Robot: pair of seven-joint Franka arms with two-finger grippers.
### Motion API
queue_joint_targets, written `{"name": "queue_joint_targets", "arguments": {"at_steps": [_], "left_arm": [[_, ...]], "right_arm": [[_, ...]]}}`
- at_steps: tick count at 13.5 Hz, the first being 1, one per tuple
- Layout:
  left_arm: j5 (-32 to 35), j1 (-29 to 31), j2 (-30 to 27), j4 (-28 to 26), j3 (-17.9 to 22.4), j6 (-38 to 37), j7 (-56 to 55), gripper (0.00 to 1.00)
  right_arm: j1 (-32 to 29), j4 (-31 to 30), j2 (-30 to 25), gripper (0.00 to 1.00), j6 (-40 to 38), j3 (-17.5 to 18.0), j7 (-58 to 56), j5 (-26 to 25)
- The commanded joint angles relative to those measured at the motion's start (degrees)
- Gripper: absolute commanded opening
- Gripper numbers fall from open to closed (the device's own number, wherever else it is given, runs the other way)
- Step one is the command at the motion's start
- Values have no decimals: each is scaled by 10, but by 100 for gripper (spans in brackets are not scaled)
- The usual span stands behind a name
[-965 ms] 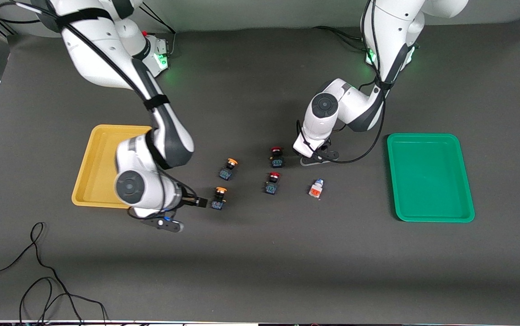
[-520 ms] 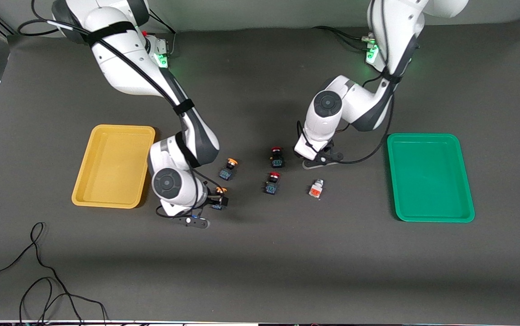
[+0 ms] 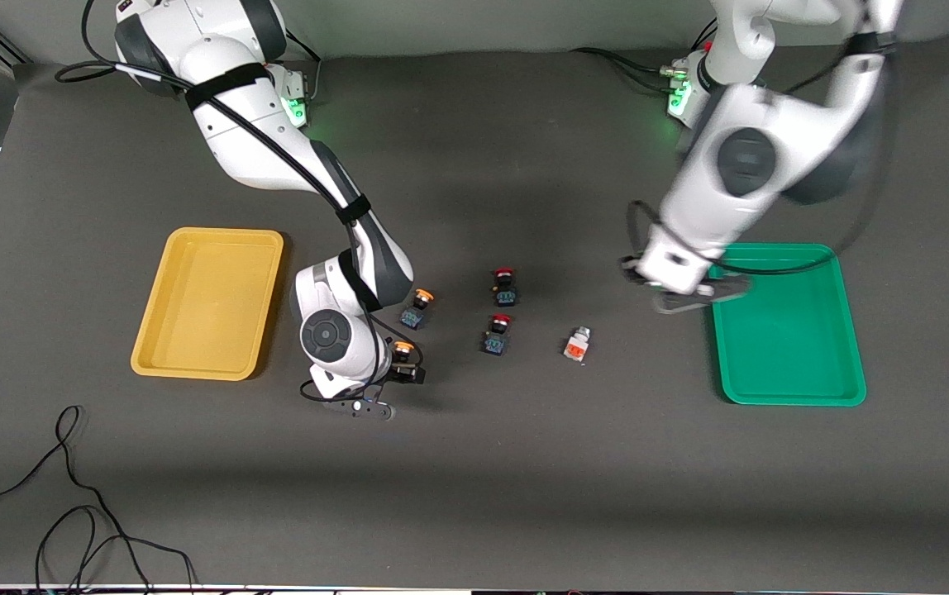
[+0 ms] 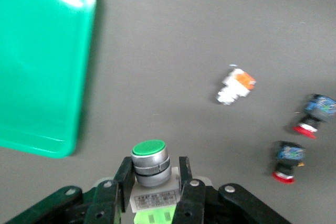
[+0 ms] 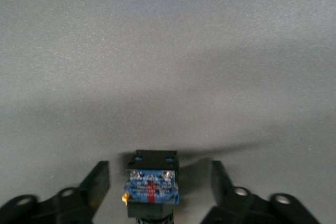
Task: Place green and yellow buttons in trays
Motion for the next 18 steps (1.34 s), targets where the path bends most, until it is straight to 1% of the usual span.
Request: {"name": "queue_joint_targets", "arguments": {"at_steps": [1, 3, 5, 7, 9, 11, 12, 13, 14, 15, 16, 17, 18], "left_arm": [[-13, 107, -26, -7, -5, -44, 139, 18], [2, 167, -15, -12, -5, -30, 229, 18], [14, 218, 14, -22, -4, 9, 311, 18], [23, 231, 51, -53, -4, 90, 340, 19], [35, 229, 96, -91, -4, 187, 341, 20], [37, 223, 128, -116, -5, 255, 341, 20], [37, 217, 140, -129, -5, 283, 341, 20], [37, 209, 152, -134, -5, 303, 340, 20], [36, 206, 158, -135, -5, 307, 341, 26], [37, 207, 157, -133, -5, 301, 342, 43], [37, 206, 155, -130, -5, 298, 342, 89], [37, 206, 151, -127, -5, 296, 342, 100], [37, 209, 137, -120, -5, 289, 342, 100]], "right_arm": [[11, 17, 10, 0, 4, -8, 34, 3], [11, 16, 7, 0, 3, -8, 38, 3], [7, 17, -5, 0, -11, -12, 30, 2], [2, 18, -45, 0, -83, -20, 7, -1], [7, 15, -92, 0, -184, -52, -37, -16], [2, 5, -147, 0, -265, -89, -98, -26], [3, -6, -174, 0, -290, -116, -146, -26], [6, -31, -198, 0, -296, -145, -197, -28], [6, -60, -220, 0, -293, -171, -242, -28], [6, -89, -236, 0, -283, -195, -287, -29], [7, -127, -250, 0, -259, -220, -339, -28], [7, -172, -264, 0, -220, -241, -381, -28], [6, -227, -277, 0, -166, -259, -420, -28]]}}
